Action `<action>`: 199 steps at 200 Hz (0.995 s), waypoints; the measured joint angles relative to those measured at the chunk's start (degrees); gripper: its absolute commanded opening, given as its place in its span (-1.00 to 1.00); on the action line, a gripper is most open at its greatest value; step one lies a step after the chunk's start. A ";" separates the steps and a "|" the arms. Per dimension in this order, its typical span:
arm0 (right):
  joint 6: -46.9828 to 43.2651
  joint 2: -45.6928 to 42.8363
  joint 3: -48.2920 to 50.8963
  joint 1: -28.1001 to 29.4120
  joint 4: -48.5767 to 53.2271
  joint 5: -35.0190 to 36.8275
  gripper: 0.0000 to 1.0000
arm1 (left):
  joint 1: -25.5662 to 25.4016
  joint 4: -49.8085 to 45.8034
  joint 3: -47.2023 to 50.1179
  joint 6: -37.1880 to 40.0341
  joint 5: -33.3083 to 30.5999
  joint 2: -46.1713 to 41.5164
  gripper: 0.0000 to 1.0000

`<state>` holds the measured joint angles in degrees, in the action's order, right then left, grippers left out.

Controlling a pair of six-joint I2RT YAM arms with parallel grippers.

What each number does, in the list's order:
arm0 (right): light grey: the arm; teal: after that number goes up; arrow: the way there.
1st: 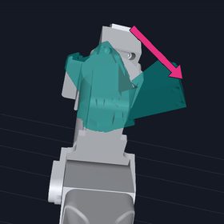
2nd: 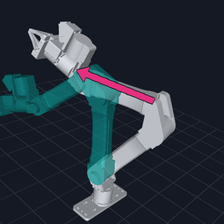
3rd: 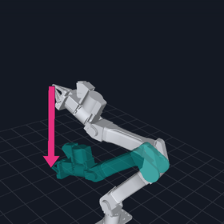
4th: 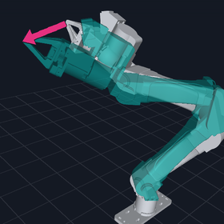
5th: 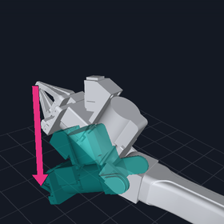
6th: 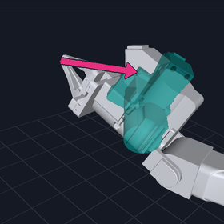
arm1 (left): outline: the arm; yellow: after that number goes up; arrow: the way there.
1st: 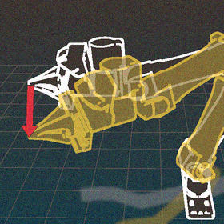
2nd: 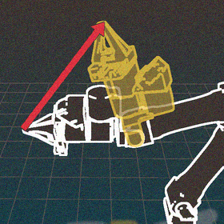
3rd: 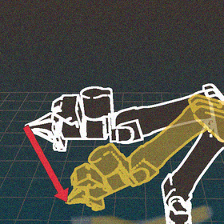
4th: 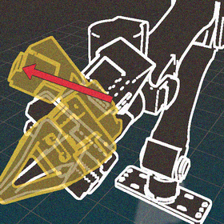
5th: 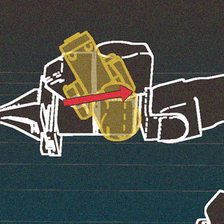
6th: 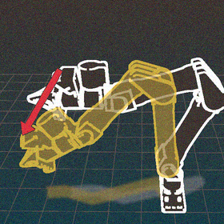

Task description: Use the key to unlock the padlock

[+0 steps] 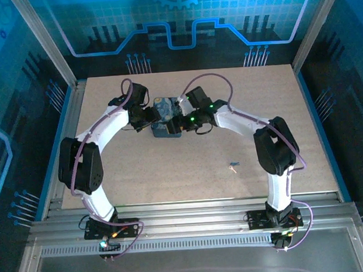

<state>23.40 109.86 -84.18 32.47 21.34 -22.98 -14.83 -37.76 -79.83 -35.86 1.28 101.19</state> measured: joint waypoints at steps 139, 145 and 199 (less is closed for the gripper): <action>-4.17 12.24 -10.75 -2.51 5.22 0.20 0.29 | 0.04 -2.34 1.44 1.70 -0.15 -7.21 0.27; -4.37 12.24 -10.75 -1.79 5.20 0.26 0.28 | 0.04 -2.43 1.57 1.84 -0.24 -7.39 0.27; -4.28 12.26 -10.78 5.73 4.31 -0.33 0.33 | 0.04 -2.93 2.38 2.71 -1.16 -8.07 0.28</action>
<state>19.11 122.13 -94.96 38.20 25.65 -23.31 -14.79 -40.69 -77.45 -33.15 0.12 93.12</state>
